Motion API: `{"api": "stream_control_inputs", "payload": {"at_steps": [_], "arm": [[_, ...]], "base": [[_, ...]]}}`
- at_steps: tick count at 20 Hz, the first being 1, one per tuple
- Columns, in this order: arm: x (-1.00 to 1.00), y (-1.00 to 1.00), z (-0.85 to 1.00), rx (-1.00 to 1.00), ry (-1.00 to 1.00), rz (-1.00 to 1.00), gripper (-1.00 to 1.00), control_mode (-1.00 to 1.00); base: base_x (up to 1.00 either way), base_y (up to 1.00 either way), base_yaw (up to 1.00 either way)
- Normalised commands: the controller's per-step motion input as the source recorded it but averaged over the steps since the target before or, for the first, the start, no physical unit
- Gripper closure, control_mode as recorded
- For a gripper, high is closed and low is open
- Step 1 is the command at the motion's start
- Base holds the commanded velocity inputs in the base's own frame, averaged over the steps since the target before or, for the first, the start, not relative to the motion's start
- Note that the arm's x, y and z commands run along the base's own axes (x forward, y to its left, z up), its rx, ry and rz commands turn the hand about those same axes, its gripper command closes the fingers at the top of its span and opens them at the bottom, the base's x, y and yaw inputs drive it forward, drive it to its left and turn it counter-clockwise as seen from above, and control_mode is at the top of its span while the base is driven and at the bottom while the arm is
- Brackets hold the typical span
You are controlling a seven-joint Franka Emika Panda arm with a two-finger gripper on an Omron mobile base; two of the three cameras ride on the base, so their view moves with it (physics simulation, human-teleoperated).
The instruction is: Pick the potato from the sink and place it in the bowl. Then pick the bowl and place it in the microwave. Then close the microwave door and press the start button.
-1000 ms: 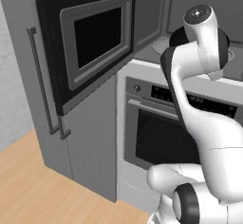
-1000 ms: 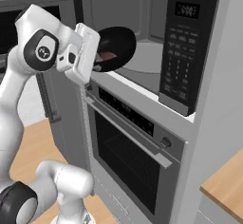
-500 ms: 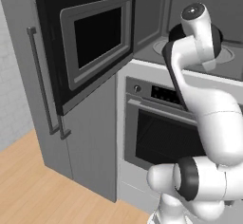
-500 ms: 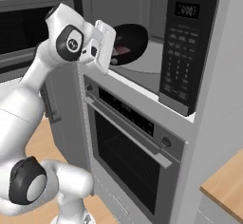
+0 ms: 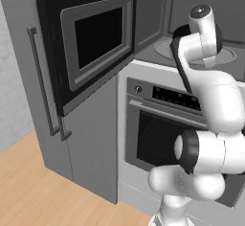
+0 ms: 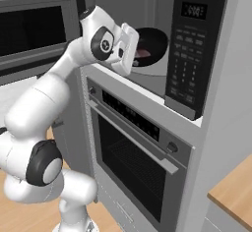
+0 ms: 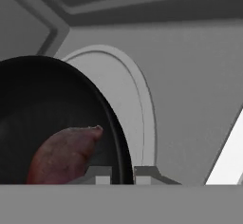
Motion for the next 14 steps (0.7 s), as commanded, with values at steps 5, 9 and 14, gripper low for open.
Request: {"api": "stream_control_inputs", "payload": {"at_steps": [5,9,14], "arm": [[0.41,-0.01,-0.26,0.00,0.00,0.00,1.00,-1.00],[0.31,0.00,-0.20,0.00,0.00,0.00,1.00,-1.00],[0.33,-0.03,-0.10,0.00,0.00,0.00,1.00,-1.00]], "base": [[0.00,0.00,0.00],[0.00,0.00,0.00],[0.00,0.00,0.00]]}}
